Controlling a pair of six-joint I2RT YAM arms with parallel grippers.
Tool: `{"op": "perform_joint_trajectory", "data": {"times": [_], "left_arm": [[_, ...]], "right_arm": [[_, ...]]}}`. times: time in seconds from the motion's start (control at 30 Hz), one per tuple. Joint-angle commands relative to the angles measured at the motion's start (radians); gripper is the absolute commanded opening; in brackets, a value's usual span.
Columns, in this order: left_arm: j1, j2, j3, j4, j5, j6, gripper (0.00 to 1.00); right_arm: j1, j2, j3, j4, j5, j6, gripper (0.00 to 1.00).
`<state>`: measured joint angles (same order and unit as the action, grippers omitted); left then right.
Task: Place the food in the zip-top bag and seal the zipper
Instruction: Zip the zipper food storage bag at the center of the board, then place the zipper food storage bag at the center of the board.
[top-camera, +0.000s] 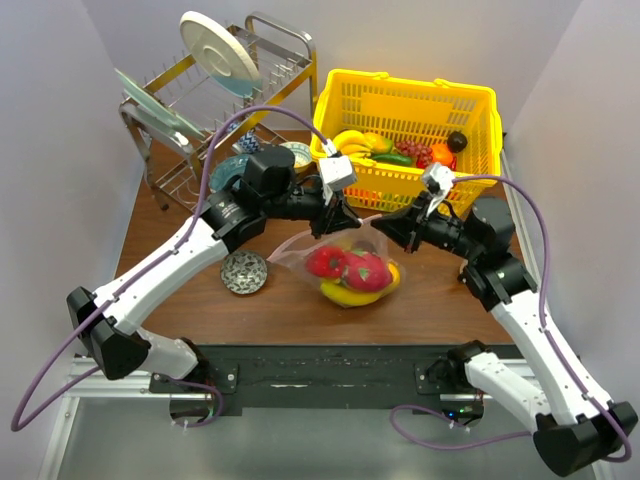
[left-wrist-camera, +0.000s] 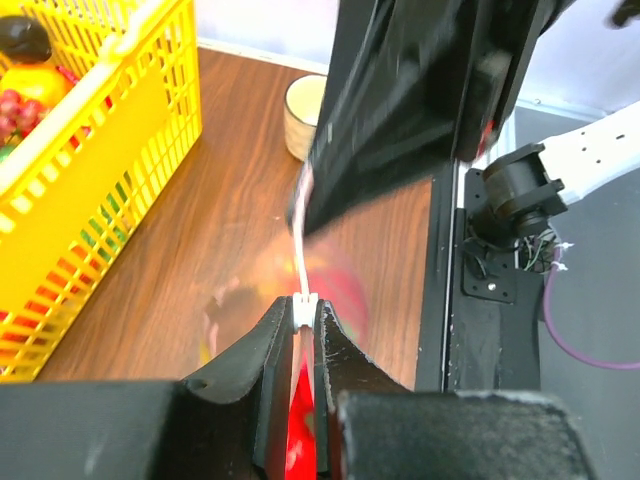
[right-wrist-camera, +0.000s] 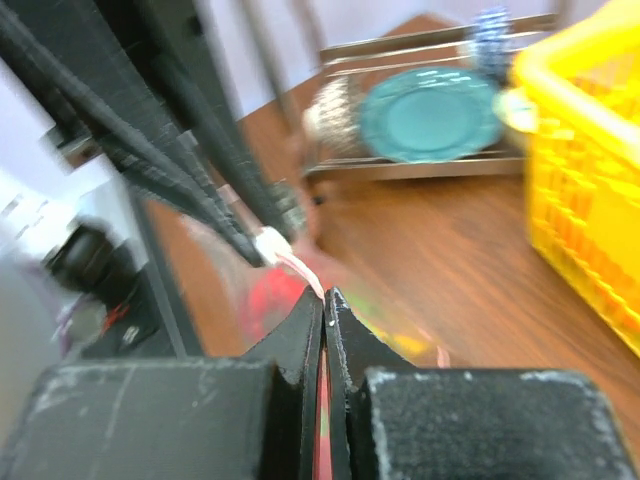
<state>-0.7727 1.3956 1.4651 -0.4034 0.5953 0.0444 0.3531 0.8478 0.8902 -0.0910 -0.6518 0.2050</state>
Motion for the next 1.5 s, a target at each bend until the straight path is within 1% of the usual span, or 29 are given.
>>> {"op": "perform_joint_trajectory", "data": {"times": [0.0, 0.03, 0.13, 0.17, 0.23, 0.27, 0.37, 0.4, 0.5, 0.63, 0.73, 0.8, 0.9, 1.03, 1.07, 1.1, 1.17, 1.27, 1.37, 1.47], "left_arm": [[0.001, -0.076, -0.034, 0.021, -0.014, -0.018, 0.0], [0.003, -0.081, -0.041, 0.02, -0.02, -0.02, 0.0], [0.003, -0.098, -0.064, 0.012, -0.057, -0.015, 0.0], [0.003, -0.101, -0.071, 0.008, -0.078, -0.014, 0.0], [0.003, -0.107, -0.074, -0.008, -0.097, -0.009, 0.0], [0.003, -0.107, -0.077, -0.012, -0.11, -0.008, 0.0], [0.003, -0.109, -0.084, -0.029, -0.138, -0.005, 0.0], [0.003, -0.112, -0.086, -0.035, -0.144, -0.003, 0.0], [0.003, -0.116, -0.097, -0.046, -0.175, 0.005, 0.0], [0.003, -0.133, -0.115, -0.046, -0.236, 0.021, 0.0], [0.004, -0.139, -0.126, -0.049, -0.294, 0.022, 0.0], [0.004, -0.139, -0.132, -0.048, -0.324, 0.02, 0.0], [0.01, -0.122, -0.135, -0.037, -0.387, 0.003, 0.0], [0.045, -0.072, -0.091, -0.032, -0.449, -0.037, 0.0], [0.056, -0.049, -0.078, -0.028, -0.453, -0.037, 0.0], [0.084, -0.034, -0.068, -0.015, -0.457, -0.081, 0.0], [0.13, 0.008, -0.039, 0.006, -0.454, -0.103, 0.0], [0.176, 0.072, -0.003, 0.051, -0.454, -0.152, 0.0], [0.2, 0.149, 0.043, 0.077, -0.46, -0.19, 0.0], [0.208, 0.225, 0.11, 0.063, -0.459, -0.209, 0.0]], "right_arm": [[-0.02, -0.07, -0.004, 0.033, 0.456, 0.065, 0.0], [-0.022, -0.072, 0.004, -0.008, 0.571, 0.066, 0.0], [-0.022, -0.049, 0.047, -0.097, 0.71, 0.066, 0.0], [-0.022, -0.04, 0.067, -0.114, 0.798, 0.074, 0.0], [-0.022, -0.016, 0.081, -0.156, 0.874, 0.085, 0.0], [-0.022, -0.01, 0.088, -0.164, 0.947, 0.089, 0.0], [-0.022, 0.002, 0.084, -0.18, 1.049, 0.114, 0.0], [-0.025, 0.002, 0.082, -0.182, 1.116, 0.128, 0.0], [-0.025, -0.003, 0.067, -0.173, 1.207, 0.136, 0.0], [-0.029, 0.003, 0.062, -0.168, 1.279, 0.122, 0.0], [-0.032, 0.023, 0.075, -0.193, 1.325, 0.122, 0.0], [-0.034, 0.028, 0.079, -0.197, 1.322, 0.123, 0.0], [-0.036, 0.028, 0.072, -0.191, 1.281, 0.142, 0.0], [-0.036, 0.043, 0.067, -0.19, 1.232, 0.158, 0.0], [-0.036, 0.053, 0.069, -0.19, 1.216, 0.162, 0.0], [-0.036, 0.06, 0.07, -0.188, 1.21, 0.163, 0.0], [-0.036, 0.076, 0.082, -0.19, 1.199, 0.162, 0.0], [-0.036, 0.123, 0.11, -0.193, 1.205, 0.149, 0.0], [-0.037, 0.178, 0.144, -0.193, 1.218, 0.133, 0.0], [-0.045, 0.226, 0.179, -0.205, 1.218, 0.137, 0.0]]}}
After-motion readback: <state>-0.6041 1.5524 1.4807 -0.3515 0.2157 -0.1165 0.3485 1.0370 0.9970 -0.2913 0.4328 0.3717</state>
